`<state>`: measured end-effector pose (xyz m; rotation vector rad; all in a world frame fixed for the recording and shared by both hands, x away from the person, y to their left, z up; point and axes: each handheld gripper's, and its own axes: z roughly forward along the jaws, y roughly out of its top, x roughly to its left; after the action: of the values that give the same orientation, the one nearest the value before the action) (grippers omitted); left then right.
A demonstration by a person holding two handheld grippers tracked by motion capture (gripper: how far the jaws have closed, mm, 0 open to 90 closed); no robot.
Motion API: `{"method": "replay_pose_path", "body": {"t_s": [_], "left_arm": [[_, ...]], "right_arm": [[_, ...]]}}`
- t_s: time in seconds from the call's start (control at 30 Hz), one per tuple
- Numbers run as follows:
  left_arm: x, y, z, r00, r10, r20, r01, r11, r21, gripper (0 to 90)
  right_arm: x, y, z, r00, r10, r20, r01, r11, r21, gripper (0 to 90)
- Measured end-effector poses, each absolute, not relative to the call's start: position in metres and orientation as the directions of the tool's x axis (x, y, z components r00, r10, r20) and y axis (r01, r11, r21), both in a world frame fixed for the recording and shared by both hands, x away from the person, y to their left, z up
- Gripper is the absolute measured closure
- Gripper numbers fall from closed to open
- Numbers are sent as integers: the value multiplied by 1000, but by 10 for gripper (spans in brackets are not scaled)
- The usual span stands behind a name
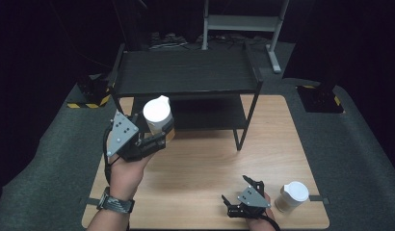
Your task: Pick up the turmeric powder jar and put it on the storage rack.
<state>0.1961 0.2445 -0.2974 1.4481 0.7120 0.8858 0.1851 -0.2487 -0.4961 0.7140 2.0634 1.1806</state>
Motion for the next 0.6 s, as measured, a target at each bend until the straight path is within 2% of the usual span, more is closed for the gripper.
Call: {"method": "replay_pose_path", "body": {"t_s": [0.6], "left_arm": [[208, 245, -268, 498, 861, 107, -107, -61, 992, 307]], "right_arm": [[185, -249, -496, -642, 721, -261, 138, 443, 886, 1]]}}
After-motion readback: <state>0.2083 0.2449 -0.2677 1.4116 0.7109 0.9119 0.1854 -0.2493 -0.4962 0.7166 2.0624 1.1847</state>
